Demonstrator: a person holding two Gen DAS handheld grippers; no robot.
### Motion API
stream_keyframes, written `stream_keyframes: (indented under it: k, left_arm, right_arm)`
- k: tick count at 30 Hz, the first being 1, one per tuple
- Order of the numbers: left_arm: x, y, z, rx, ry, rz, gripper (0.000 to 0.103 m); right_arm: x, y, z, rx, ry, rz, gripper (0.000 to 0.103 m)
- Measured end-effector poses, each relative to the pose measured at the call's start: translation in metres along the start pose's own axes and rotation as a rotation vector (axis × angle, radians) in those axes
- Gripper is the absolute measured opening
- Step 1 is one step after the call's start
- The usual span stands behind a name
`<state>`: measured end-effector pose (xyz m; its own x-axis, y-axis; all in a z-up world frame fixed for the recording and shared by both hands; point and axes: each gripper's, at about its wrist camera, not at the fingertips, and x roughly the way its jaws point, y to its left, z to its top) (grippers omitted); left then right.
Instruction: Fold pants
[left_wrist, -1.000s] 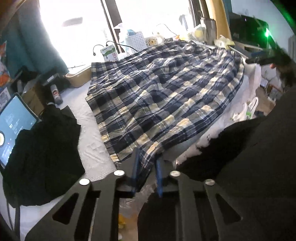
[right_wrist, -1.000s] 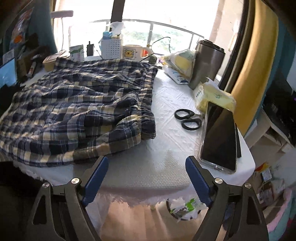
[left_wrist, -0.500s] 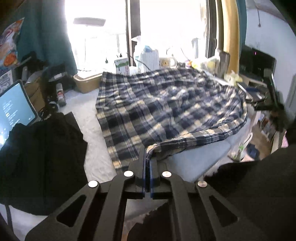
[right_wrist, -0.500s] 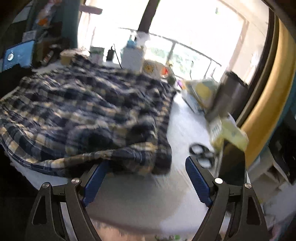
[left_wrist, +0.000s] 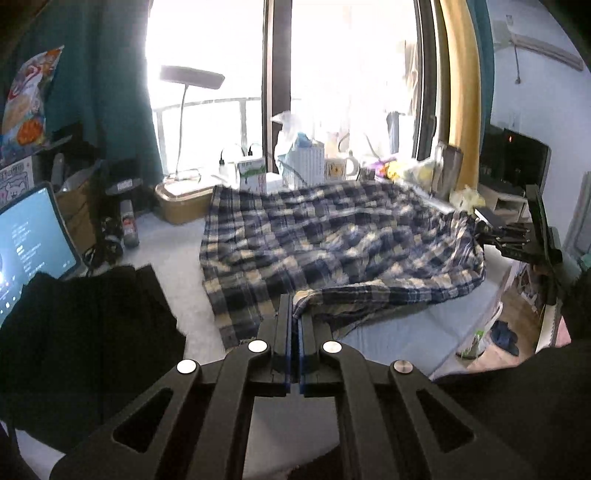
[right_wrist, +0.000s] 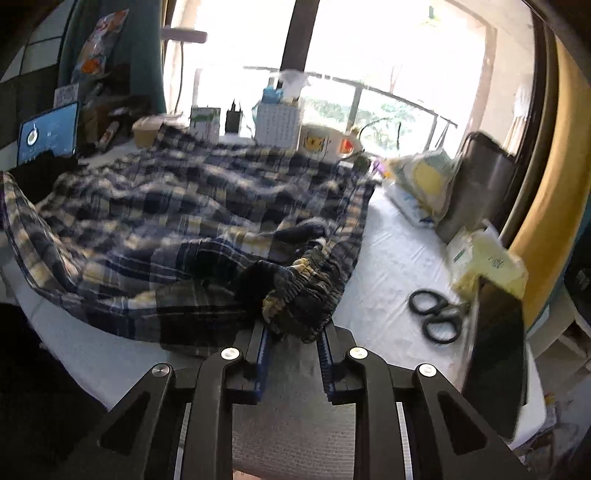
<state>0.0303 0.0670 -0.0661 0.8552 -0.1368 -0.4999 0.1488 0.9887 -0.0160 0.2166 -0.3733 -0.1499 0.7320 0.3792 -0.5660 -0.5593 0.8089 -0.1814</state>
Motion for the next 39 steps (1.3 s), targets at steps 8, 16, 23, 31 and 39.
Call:
stream_keyframes:
  k: [8, 16, 23, 31, 39]
  left_arm:
    - [-0.007, 0.005, 0.028, -0.069, -0.107, -0.036, 0.001]
    - [0.004, 0.023, 0.053, -0.089, -0.148, -0.025, 0.001]
    - [0.017, 0.035, 0.071, -0.108, -0.154, 0.014, 0.001]
    - [0.038, 0.051, 0.097, -0.128, -0.149, 0.028, 0.001]
    - [0.066, 0.067, 0.117, -0.151, -0.128, 0.041, 0.001]
  right_arm:
    - [-0.019, -0.031, 0.029, 0.156, -0.145, 0.093, 0.014]
    - [-0.011, -0.045, 0.057, 0.207, -0.225, 0.082, 0.013]
    - [0.005, -0.056, 0.08, 0.278, -0.252, 0.142, 0.012]
    - [0.025, -0.073, 0.111, 0.3, -0.271, 0.13, 0.007]
    - [0.052, -0.091, 0.141, 0.29, -0.247, 0.136, 0.0]
